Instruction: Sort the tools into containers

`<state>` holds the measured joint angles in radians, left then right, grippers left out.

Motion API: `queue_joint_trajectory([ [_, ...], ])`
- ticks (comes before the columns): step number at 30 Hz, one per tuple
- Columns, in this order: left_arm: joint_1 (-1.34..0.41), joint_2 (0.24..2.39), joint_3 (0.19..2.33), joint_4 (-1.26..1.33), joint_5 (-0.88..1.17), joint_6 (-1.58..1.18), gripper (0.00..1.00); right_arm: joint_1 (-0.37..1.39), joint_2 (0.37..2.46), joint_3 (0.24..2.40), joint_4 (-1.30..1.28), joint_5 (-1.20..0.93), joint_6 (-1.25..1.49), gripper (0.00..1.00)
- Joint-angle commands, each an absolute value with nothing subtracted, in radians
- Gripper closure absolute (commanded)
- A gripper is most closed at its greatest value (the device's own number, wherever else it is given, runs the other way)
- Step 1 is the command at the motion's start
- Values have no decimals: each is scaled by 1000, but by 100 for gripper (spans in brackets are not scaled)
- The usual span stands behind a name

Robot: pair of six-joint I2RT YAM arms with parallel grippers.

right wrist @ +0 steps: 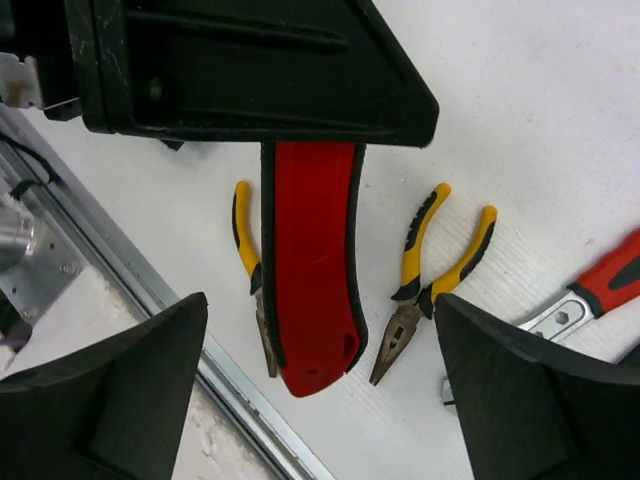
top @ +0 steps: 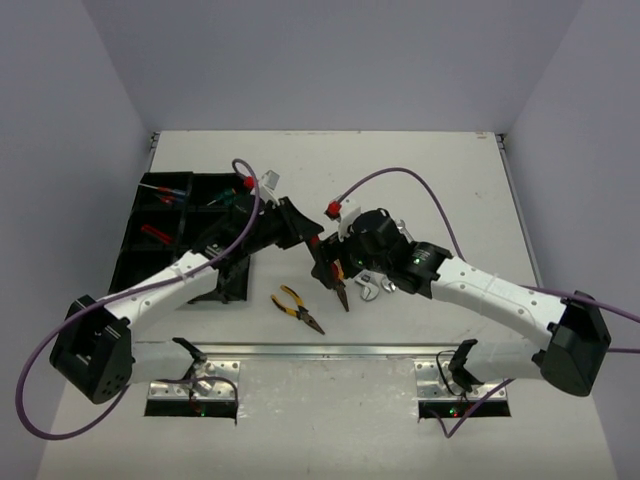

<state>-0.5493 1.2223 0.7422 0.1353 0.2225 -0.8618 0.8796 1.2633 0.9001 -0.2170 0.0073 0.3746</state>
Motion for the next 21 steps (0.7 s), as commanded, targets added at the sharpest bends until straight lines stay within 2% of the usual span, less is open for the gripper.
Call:
queue_joint_trajectory([
  [1, -349, 1229, 897, -158, 49, -767, 100, 876, 1187, 955, -227, 173, 407, 1],
  [5, 35, 1257, 1028, -372, -179, -704, 100, 869, 1056, 922, -360, 395, 408, 1],
  [8, 212, 1304, 1138, -461, -369, -718, 100, 839, 964, 861, -383, 439, 401, 1],
  [10, 307, 1366, 1202, -521, -404, -742, 100, 818, 902, 828, -383, 443, 402, 1],
  [16, 422, 1592, 1379, -655, -516, -721, 100, 769, 818, 753, -383, 394, 380, 1],
  [21, 432, 1675, 1361, -652, -540, -712, 100, 736, 829, 736, -382, 343, 371, 1],
])
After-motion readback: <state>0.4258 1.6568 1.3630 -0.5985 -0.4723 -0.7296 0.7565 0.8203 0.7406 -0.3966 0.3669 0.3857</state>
